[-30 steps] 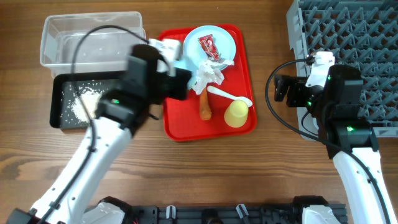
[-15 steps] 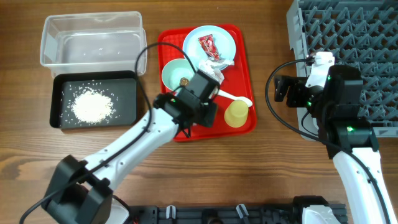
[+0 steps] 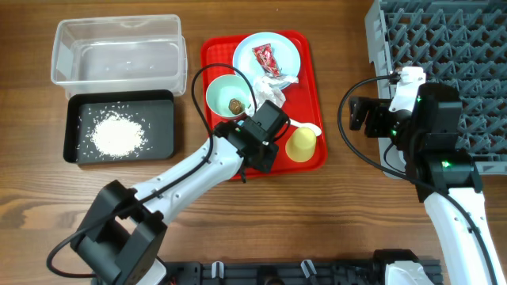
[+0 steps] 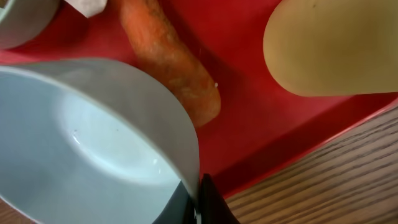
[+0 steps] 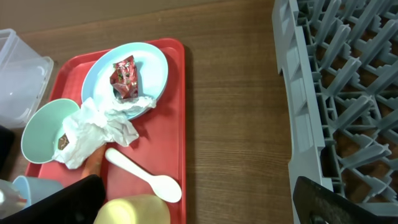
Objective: Sort waste into correct bins and load items into the dishwasher rack
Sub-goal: 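Move the left gripper to the mint bowl holding the mushroom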
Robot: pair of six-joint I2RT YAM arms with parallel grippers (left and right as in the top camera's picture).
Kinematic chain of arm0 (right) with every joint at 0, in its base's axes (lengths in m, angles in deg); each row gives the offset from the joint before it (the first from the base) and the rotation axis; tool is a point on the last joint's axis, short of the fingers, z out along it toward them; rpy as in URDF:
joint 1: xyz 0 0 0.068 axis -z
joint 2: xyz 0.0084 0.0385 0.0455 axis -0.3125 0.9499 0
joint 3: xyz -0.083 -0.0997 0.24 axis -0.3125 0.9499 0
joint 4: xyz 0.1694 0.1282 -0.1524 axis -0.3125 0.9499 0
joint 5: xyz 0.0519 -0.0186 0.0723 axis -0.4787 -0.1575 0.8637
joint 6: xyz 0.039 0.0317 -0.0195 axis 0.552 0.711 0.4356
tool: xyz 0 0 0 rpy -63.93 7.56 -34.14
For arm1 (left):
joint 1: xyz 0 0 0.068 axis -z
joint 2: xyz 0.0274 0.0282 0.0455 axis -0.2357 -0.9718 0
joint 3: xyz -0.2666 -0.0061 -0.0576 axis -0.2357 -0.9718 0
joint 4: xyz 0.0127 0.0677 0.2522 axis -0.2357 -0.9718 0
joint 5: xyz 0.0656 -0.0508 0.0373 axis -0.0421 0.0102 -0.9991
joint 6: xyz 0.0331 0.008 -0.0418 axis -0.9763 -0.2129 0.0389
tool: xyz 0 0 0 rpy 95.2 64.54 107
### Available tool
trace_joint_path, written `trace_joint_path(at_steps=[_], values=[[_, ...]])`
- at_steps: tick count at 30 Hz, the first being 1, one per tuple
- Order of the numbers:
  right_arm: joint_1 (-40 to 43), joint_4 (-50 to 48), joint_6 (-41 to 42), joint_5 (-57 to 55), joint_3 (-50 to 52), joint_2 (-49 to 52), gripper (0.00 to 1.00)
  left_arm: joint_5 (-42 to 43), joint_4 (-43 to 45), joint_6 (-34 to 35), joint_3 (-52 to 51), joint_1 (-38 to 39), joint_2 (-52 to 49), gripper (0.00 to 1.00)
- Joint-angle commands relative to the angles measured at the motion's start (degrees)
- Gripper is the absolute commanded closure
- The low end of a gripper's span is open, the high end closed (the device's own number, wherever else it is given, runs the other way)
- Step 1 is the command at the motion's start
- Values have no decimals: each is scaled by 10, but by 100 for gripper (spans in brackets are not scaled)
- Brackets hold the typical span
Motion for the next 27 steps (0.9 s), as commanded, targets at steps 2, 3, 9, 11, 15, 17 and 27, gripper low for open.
trace_joint_path(at_steps=[2, 3, 9, 11, 15, 17, 27], values=[[-4, 1, -6, -10, -16, 4, 0, -14, -4, 2, 2, 1, -17, 87], [-4, 2, -6, -10, -16, 4, 0, -14, -6, 2, 2, 1, -17, 85], [-4, 2, -6, -10, -16, 4, 0, -14, -34, 2, 2, 1, -17, 83], [-4, 2, -6, -10, -16, 4, 0, -14, -51, 2, 2, 0, -15, 86], [-4, 2, -6, -10, -16, 4, 0, -15, -76, 2, 2, 0, -9, 89], [-4, 2, -6, -10, -16, 4, 0, -21, -82, 2, 2, 0, -5, 91], [-4, 2, -5, -10, -16, 4, 0, -55, -74, 2, 2, 0, 11, 35]])
